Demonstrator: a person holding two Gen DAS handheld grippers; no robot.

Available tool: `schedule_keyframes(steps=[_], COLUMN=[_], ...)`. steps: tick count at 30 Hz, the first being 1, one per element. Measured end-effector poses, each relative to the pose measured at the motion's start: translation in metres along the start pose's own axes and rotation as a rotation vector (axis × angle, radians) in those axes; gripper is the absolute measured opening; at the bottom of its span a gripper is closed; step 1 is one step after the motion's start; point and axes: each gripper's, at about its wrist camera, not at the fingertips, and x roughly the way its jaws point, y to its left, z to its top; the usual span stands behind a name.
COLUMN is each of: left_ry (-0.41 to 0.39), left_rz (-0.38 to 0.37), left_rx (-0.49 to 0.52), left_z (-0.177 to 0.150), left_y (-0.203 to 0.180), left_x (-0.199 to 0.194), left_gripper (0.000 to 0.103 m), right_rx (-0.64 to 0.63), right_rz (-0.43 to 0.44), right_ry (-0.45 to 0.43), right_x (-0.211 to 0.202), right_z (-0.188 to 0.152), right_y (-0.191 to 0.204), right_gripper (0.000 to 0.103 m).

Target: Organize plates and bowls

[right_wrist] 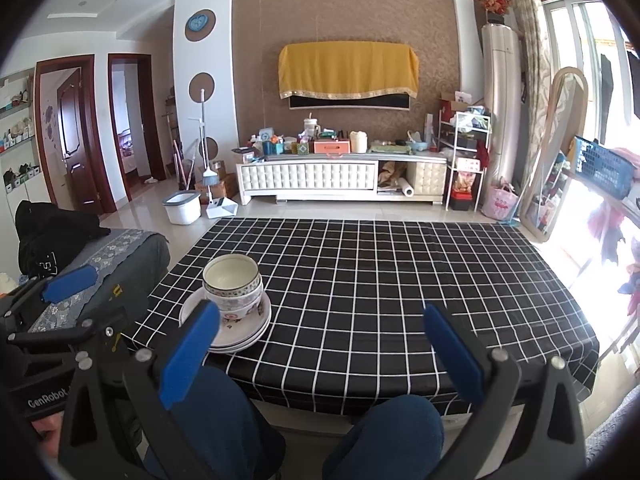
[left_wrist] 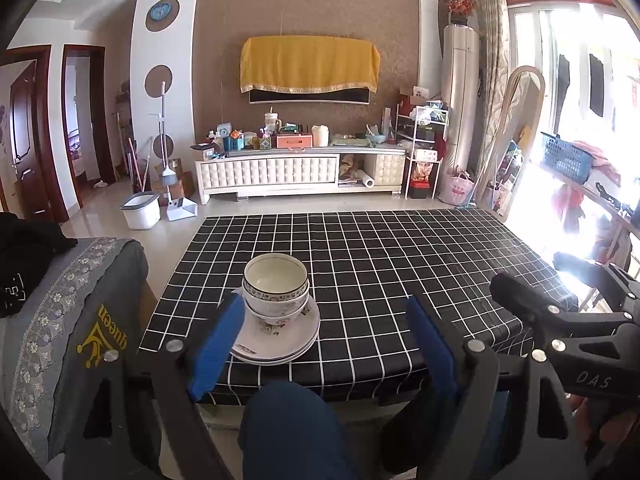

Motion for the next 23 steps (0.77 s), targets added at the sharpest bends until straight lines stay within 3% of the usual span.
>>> schedule_keyframes(steps=[23], left_ry=[0.014], left_rz=[-0.015], left_rx=[-0.011], left_z=[0.0004], left_y=[0.0022], left_x=[0.0011], left_gripper=[0.081], right_rx=[-0.007], right_rz=[-0.011], right_ry=[0.005], right_x=[-0.0006], right_z=[0.0001], right_y=[0.0002], right_gripper=[0.103])
